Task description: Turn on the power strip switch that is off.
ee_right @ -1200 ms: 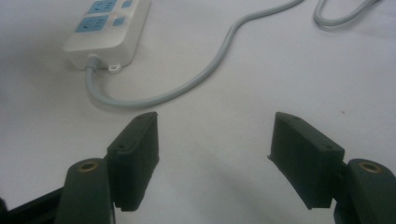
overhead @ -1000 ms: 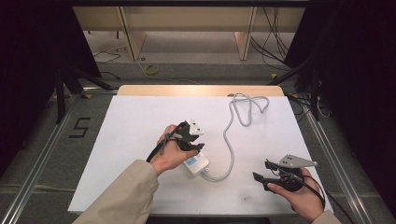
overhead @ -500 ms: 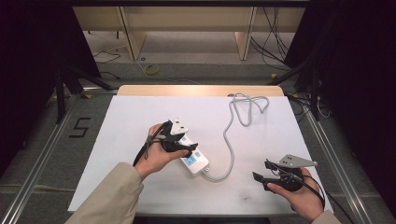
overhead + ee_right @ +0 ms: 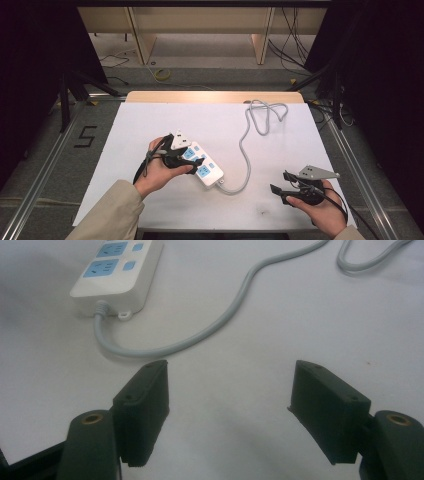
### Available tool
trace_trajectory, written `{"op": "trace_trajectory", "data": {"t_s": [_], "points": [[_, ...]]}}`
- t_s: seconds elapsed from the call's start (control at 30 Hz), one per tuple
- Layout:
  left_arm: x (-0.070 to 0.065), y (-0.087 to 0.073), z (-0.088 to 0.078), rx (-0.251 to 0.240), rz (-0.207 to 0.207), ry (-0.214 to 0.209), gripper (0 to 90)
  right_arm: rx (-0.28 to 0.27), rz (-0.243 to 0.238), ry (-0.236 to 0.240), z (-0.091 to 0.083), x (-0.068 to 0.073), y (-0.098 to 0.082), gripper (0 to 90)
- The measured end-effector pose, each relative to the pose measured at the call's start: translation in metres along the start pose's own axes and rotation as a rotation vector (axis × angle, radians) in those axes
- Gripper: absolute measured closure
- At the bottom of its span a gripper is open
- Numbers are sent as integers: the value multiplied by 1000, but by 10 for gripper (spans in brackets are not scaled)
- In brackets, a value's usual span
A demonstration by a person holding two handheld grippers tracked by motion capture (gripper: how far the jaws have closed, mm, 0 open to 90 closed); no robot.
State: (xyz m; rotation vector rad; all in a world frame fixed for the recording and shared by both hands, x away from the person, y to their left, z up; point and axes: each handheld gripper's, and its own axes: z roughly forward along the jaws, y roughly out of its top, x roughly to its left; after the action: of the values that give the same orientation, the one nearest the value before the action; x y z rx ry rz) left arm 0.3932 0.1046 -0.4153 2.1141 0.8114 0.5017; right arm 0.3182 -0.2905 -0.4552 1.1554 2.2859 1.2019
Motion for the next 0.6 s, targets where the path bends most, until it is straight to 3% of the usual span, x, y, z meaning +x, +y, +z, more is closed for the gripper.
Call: {"op": "trace_trajectory", "data": {"t_s": [0.6], "points": [[13,-20,-22,-26,-13,1,186,-9,5,-1,0,-1,0,316]]}}
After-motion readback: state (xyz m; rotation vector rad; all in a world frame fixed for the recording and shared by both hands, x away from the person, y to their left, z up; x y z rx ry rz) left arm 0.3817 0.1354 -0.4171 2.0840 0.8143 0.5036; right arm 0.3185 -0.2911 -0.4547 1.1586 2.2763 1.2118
